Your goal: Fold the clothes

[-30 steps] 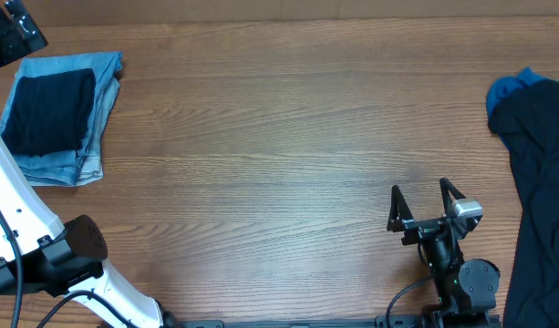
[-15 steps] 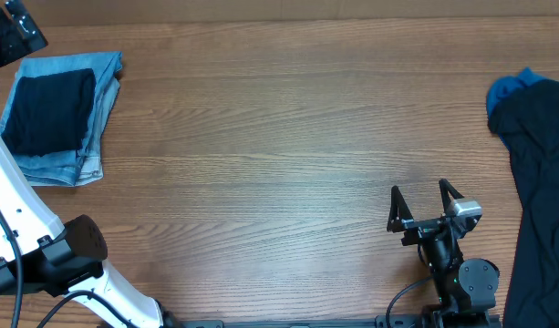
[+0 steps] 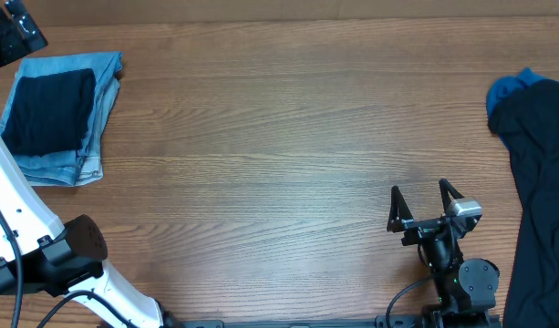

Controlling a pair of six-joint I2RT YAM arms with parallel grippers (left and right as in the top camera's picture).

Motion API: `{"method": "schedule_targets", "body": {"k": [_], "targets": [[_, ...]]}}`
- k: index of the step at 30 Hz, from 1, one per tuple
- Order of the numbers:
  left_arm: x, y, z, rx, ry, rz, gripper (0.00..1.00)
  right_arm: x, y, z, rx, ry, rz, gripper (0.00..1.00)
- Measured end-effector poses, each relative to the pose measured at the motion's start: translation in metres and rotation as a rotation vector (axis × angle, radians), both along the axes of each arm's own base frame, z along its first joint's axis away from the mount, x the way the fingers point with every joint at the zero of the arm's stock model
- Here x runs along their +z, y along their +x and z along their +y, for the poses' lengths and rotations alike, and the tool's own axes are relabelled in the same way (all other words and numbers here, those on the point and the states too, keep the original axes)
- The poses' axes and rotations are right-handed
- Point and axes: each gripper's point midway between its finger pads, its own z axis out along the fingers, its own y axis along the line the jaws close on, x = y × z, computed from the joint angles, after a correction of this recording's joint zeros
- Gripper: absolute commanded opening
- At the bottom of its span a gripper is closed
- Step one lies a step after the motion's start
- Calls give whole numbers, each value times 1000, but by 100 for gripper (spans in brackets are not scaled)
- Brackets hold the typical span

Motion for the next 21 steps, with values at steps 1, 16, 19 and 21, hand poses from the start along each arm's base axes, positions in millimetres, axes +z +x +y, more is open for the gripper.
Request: {"method": "schedule_targets", "body": {"k": [1,16,19,21], "targets": [[0,0,0,0,0,0,100,0,0,0,0,0,0,100],[0,0,0,0,0,0,100,0,0,0,0,0,0,100],[-1,-2,-1,0,-4,7,100,0,0,0,0,0,-1,100],[6,-6,-3,0,3,-6,100,0,0,0,0,0,0,100]]}}
